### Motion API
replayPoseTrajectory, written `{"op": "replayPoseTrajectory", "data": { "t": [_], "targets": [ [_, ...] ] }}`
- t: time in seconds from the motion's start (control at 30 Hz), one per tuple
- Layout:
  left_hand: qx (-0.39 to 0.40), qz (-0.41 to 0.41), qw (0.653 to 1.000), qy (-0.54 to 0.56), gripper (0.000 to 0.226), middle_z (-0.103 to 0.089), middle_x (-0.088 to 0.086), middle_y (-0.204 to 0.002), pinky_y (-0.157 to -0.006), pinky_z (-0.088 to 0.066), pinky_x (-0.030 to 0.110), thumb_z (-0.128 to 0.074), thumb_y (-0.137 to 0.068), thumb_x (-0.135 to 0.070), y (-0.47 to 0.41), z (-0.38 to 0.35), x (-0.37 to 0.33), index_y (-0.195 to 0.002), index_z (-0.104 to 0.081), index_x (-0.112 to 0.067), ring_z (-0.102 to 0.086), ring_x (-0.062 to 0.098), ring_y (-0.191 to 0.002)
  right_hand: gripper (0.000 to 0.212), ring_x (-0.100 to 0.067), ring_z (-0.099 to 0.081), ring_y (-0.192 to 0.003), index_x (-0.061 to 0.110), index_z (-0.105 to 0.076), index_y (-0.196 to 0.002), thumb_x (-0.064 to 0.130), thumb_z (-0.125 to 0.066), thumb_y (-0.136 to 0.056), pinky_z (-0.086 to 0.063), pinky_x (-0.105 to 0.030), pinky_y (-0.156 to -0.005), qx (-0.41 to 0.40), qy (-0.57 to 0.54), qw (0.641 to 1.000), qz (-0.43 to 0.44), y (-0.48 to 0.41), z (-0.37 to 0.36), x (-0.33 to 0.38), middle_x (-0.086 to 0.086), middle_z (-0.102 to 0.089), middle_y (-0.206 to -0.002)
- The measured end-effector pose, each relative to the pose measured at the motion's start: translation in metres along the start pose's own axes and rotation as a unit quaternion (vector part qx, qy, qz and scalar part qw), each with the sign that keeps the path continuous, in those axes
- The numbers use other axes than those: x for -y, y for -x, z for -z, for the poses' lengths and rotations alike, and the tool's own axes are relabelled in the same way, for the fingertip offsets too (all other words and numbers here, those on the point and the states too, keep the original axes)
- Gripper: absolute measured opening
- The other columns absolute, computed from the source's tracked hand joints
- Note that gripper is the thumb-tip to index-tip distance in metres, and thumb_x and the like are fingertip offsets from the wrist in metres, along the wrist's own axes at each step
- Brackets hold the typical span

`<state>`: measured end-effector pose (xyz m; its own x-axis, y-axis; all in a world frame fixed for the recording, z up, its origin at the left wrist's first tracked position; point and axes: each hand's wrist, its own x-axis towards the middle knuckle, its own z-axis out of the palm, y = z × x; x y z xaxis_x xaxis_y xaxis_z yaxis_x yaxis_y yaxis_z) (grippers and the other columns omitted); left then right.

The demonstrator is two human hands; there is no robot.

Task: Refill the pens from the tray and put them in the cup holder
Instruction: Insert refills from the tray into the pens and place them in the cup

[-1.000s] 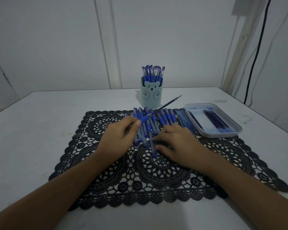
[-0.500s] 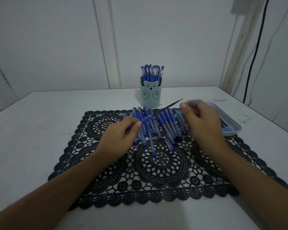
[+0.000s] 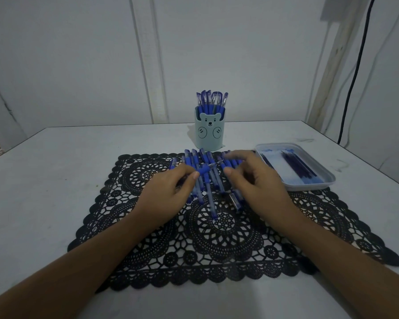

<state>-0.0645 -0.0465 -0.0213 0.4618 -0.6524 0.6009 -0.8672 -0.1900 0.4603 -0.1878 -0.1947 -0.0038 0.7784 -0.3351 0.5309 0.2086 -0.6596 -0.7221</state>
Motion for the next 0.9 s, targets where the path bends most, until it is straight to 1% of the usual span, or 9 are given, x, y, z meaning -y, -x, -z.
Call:
{"op": "replayPoseTrajectory", "data": {
  "t": [0.03,0.1,0.27,0.33,0.43,0.57,0.67,0.83,0.9],
  "targets": [
    [0.002,0.000,1.000,-0.001,0.020,-0.043,-0.014,-0.051,-0.046,-0.033,0.014,-0.041,-0.091,-0.031,0.0001,-0.0001,0.0001,-0.087,-0.058,-0.021,-0.046,0.006,-0.052,0.006,-0.002,-0.042,-0.052,0.025,-0.057,-0.093,0.022,-0.054,-0.090,-0.037,-0.010,-0.051,-0.024,-0.026,0.999,-0.017,-0.0012,0.0012,0.0001,0.002,-0.047,-0.060],
    [0.008,0.001,1.000,-0.008,0.020,-0.044,-0.014,-0.052,-0.046,-0.033,0.015,-0.040,-0.091,-0.033,0.0003,0.0000,0.0008,-0.088,-0.057,-0.023,-0.047,0.005,-0.053,0.011,-0.002,-0.042,-0.053,0.020,-0.056,-0.078,0.021,-0.055,-0.089,-0.038,-0.012,-0.051,-0.055,-0.078,0.994,-0.047,-0.0031,0.0033,-0.0006,-0.001,-0.048,-0.062],
    [0.030,-0.004,0.999,-0.033,0.026,-0.049,-0.015,-0.058,-0.048,-0.035,0.018,-0.036,-0.091,-0.041,0.0011,-0.0014,0.0021,-0.093,-0.058,-0.026,-0.050,0.006,-0.058,0.009,0.000,-0.056,-0.057,0.015,-0.064,-0.080,0.013,-0.058,-0.087,-0.049,-0.011,-0.060,-0.075,-0.176,0.979,-0.074,-0.0049,0.0049,0.0018,0.001,-0.062,-0.067],
    [0.028,-0.008,0.999,-0.038,0.029,-0.050,-0.015,-0.059,-0.049,-0.035,0.018,-0.033,-0.090,-0.045,0.0012,-0.0016,0.0021,-0.092,-0.057,-0.028,-0.051,0.005,-0.060,0.007,-0.001,-0.059,-0.062,0.016,-0.065,-0.084,0.013,-0.060,-0.086,-0.050,-0.012,-0.064,-0.064,-0.162,0.983,-0.065,-0.0049,0.0054,0.0010,0.002,-0.064,-0.070],
    [0.028,-0.004,0.999,-0.038,0.027,-0.049,-0.017,-0.059,-0.050,-0.034,0.019,-0.036,-0.091,-0.042,0.0010,-0.0022,0.0029,-0.093,-0.059,-0.026,-0.050,0.003,-0.059,0.011,-0.001,-0.059,-0.066,0.023,-0.065,-0.085,0.012,-0.061,-0.085,-0.048,-0.010,-0.065,-0.050,-0.116,0.990,-0.058,-0.0042,0.0056,0.0014,0.004,-0.065,-0.073],
    [0.026,-0.007,0.999,-0.041,0.030,-0.050,-0.017,-0.060,-0.050,-0.035,0.019,-0.034,-0.090,-0.044,0.0013,-0.0021,0.0023,-0.093,-0.058,-0.026,-0.050,0.003,-0.058,0.015,-0.009,-0.061,-0.072,0.032,-0.062,-0.084,0.017,-0.062,-0.085,-0.050,-0.012,-0.066,-0.049,-0.071,0.995,-0.047,-0.0027,0.0041,0.0005,0.004,-0.067,-0.077],
    [0.025,-0.010,0.999,-0.042,0.032,-0.048,-0.019,-0.059,-0.050,-0.032,0.017,-0.036,-0.090,-0.043,0.0010,-0.0020,0.0012,-0.094,-0.060,-0.023,-0.050,-0.001,-0.059,0.018,-0.003,-0.060,-0.070,0.035,-0.061,-0.083,0.017,-0.063,-0.085,-0.047,-0.008,-0.065,-0.053,-0.049,0.997,-0.036,-0.0037,0.0031,-0.0021,0.012,-0.065,-0.075],
    [0.032,-0.028,0.998,-0.054,0.039,-0.049,-0.015,-0.059,-0.049,-0.032,0.012,-0.030,-0.089,-0.049,0.0018,-0.0022,-0.0005,-0.093,-0.060,-0.024,-0.050,0.003,-0.061,0.013,-0.010,-0.064,-0.071,0.029,-0.063,-0.085,0.016,-0.063,-0.084,-0.052,-0.016,-0.067,-0.017,-0.045,0.998,-0.039,-0.0045,-0.0001,-0.0041,0.007,-0.067,-0.076],
    [0.035,-0.043,0.996,-0.064,0.039,-0.046,-0.018,-0.058,-0.051,-0.033,0.011,-0.030,-0.089,-0.047,0.0025,-0.0022,-0.0018,-0.092,-0.060,-0.023,-0.049,0.001,-0.060,0.009,-0.007,-0.064,-0.065,0.024,-0.065,-0.084,0.016,-0.062,-0.085,-0.052,-0.015,-0.065,0.007,-0.046,0.998,-0.040,-0.0040,-0.0005,-0.0042,0.005,-0.067,-0.072]
  ]
}}
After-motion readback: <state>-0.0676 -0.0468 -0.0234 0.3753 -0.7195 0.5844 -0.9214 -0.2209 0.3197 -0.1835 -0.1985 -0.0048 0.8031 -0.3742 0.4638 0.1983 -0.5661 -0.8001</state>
